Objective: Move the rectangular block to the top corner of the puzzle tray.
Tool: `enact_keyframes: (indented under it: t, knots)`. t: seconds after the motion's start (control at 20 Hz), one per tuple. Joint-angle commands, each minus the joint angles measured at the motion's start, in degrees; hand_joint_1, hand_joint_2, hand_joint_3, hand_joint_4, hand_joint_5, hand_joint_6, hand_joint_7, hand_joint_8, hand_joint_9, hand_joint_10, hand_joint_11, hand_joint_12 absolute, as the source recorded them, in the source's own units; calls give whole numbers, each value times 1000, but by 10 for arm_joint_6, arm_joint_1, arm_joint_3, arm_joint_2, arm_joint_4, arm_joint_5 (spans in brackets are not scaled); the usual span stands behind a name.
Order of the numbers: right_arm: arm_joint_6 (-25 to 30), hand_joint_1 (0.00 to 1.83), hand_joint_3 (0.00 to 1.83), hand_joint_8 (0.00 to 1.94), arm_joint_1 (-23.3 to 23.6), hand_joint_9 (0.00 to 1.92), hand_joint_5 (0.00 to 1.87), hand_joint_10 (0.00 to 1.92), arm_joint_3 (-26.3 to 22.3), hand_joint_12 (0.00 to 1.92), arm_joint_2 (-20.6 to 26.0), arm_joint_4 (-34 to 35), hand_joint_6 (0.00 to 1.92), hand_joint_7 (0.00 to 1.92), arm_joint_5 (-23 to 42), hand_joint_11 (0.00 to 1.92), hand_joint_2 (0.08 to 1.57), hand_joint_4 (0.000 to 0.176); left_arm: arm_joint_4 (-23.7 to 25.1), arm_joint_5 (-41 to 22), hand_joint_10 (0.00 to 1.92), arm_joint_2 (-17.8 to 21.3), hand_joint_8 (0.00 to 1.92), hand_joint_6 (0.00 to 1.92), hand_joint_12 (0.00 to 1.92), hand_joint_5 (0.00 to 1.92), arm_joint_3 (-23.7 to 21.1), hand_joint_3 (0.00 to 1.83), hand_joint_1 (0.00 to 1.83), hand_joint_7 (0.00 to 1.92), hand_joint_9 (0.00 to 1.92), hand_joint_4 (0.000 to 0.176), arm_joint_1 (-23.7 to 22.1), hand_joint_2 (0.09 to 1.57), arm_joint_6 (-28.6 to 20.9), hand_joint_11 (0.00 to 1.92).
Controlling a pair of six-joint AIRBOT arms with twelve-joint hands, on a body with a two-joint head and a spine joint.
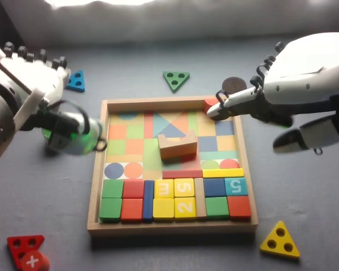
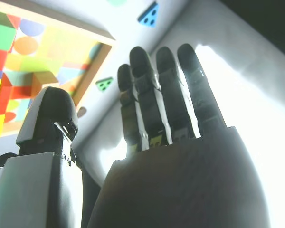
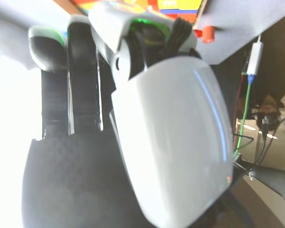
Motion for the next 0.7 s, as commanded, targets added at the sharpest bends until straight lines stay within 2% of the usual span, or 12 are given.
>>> enact_keyframes:
  t: [0.0,0.1,0.2,0.25,0.45,0.6,0.65]
  knots:
    - [0,1536,0,1938,6,1242,168,1920,0,1921,8,11,6,1114,-27,1168,1235,0,47,-10,0,7,0,4,0,9,-1,33,0,0,0,0,-6,1263,1,0]
    - [0,1571,0,1941,6,1248,92,1921,-2,1921,8,11,8,969,-26,1332,1254,12,47,-10,0,7,0,5,2,14,-1,23,3,0,0,0,-6,1267,1,5]
    - [0,1543,2,1941,6,1246,86,1921,-4,1921,8,11,3,999,-24,1391,1259,18,47,-10,0,7,0,1,0,4,-1,20,0,0,0,0,-6,1269,1,0]
    - [0,1529,5,1941,6,1270,67,1921,-4,1921,8,11,5,1061,-24,1426,1267,0,47,-10,0,7,0,3,0,10,-1,17,11,0,0,0,-6,1272,1,0]
    - [0,1584,0,1941,7,1421,45,1921,-4,1921,8,11,6,1171,-23,1586,1254,0,46,-11,0,7,0,3,0,11,-1,11,1,0,0,0,-7,1282,1,0]
    - [-5,1618,0,1941,8,1529,242,1921,-4,1921,7,11,22,1299,-18,1644,1221,0,43,-12,0,6,0,0,0,2,-1,9,11,0,0,0,-8,1289,1,0]
    - [-11,1643,0,1941,8,1529,360,1921,-1,1921,3,11,26,1155,-7,1643,1188,0,43,-13,0,6,0,0,0,0,-1,9,1,0,0,0,-8,1292,2,0]
